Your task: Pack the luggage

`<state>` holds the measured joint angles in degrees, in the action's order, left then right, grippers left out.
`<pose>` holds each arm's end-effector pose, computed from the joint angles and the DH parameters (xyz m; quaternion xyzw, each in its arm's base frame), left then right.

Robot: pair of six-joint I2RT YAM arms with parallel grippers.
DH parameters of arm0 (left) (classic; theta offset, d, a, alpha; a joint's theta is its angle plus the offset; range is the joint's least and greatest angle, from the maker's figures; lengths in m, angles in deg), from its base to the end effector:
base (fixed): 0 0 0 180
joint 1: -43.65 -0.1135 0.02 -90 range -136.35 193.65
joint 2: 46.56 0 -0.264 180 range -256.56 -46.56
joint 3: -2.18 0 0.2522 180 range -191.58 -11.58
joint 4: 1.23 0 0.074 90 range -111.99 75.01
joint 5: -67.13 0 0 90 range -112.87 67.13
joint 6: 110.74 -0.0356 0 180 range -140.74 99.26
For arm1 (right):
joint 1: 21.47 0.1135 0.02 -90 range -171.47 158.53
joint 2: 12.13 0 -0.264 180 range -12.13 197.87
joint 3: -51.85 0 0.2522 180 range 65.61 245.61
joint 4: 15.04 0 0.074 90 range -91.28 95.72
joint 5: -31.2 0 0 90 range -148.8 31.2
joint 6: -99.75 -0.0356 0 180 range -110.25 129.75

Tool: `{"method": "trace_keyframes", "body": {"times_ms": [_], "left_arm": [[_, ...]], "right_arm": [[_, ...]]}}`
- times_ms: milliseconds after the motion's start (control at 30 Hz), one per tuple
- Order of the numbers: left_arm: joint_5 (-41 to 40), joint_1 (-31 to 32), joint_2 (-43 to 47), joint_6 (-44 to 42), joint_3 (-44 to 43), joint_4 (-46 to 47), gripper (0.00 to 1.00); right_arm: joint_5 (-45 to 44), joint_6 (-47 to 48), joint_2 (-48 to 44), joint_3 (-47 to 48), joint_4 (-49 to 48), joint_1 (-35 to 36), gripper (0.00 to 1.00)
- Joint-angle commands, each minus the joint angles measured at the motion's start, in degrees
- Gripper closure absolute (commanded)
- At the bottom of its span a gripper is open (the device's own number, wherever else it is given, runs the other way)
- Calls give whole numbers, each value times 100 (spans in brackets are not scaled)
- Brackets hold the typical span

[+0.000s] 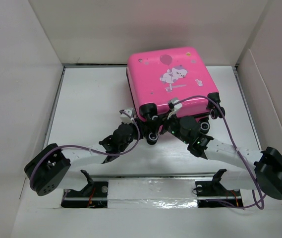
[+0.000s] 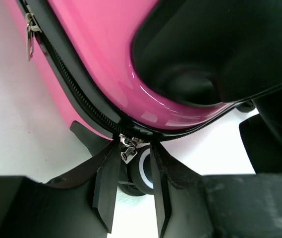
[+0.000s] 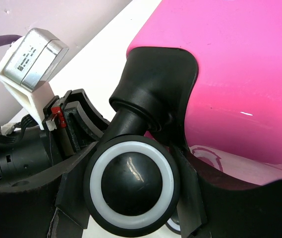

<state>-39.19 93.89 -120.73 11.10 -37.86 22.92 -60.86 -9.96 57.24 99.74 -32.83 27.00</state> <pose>0.1761 -0.1960 0.2072 0.0311 0.7630 -0.3359 0.5514 0.1806 0.2020 0.2612 -0.1692 0.7096 0.3724 0.5737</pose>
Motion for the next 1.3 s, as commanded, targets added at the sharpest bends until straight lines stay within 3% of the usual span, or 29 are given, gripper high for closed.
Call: {"method": "trace_keyframes", "body": {"times_ms": [0, 100, 300, 533, 867, 1167, 1267], "left_arm": [[-715, -23, 157, 104, -132, 981, 75], [-829, -23, 43, 34, -184, 990, 78], [-996, -23, -18, -107, -237, 859, 100], [-1321, -23, 245, -379, -9, 463, 100], [-1031, -1173, 650, -538, 185, 252, 100], [-425, -2447, 185, -3, 53, 542, 100], [-355, -2572, 227, 165, 53, 490, 100]], "right_arm": [[92, -69, 16, 191, -633, 75, 95], [84, -69, 25, 191, -633, 75, 96], [-4, -77, -45, 121, -633, 75, 98], [-215, -16, -379, -90, -545, 75, 100], [-31, 195, -793, -240, -211, 408, 100], [-74, 414, -266, 234, -123, 1137, 100], [-171, 485, -116, 436, -53, 1401, 100]]}}
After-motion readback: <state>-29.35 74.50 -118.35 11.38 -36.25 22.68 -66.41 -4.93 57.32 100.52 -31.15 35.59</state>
